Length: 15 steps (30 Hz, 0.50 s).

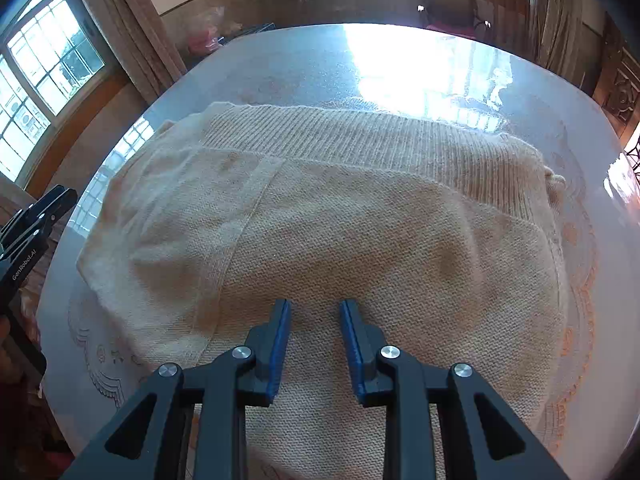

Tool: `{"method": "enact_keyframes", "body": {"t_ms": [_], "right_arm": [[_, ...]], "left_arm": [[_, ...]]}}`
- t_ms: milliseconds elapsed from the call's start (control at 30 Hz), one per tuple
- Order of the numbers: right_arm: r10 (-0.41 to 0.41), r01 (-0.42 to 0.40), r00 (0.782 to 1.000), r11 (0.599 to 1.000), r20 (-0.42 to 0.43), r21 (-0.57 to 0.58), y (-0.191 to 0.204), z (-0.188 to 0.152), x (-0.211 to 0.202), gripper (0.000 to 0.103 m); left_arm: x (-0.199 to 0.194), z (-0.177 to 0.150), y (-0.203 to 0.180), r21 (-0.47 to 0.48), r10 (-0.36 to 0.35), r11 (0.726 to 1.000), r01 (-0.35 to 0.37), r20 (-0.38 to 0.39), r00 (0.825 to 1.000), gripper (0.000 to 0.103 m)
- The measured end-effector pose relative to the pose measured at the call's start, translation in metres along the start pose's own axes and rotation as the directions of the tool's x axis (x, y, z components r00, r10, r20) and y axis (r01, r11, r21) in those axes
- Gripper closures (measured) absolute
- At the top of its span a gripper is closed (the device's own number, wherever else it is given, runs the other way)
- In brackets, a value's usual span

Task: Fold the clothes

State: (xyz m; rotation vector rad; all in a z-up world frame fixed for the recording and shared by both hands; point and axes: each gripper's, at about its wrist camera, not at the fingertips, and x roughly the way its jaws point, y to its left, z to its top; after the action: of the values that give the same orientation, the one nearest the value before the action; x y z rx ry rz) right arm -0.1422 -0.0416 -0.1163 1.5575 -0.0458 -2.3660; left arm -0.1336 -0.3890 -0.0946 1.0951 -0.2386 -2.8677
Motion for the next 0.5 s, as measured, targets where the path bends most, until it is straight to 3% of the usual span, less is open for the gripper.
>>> {"method": "enact_keyframes", "body": {"t_ms": [500], "right_arm": [[-0.010,0.010,1.000,1.000,-0.008,-0.014,0.0040,0.0032,0.0055,0.077]], "left_arm": [[-0.0041,0.0001,0.0008,-0.003,0.009,1.000,-0.009,0.002,1.000,0.064]]}}
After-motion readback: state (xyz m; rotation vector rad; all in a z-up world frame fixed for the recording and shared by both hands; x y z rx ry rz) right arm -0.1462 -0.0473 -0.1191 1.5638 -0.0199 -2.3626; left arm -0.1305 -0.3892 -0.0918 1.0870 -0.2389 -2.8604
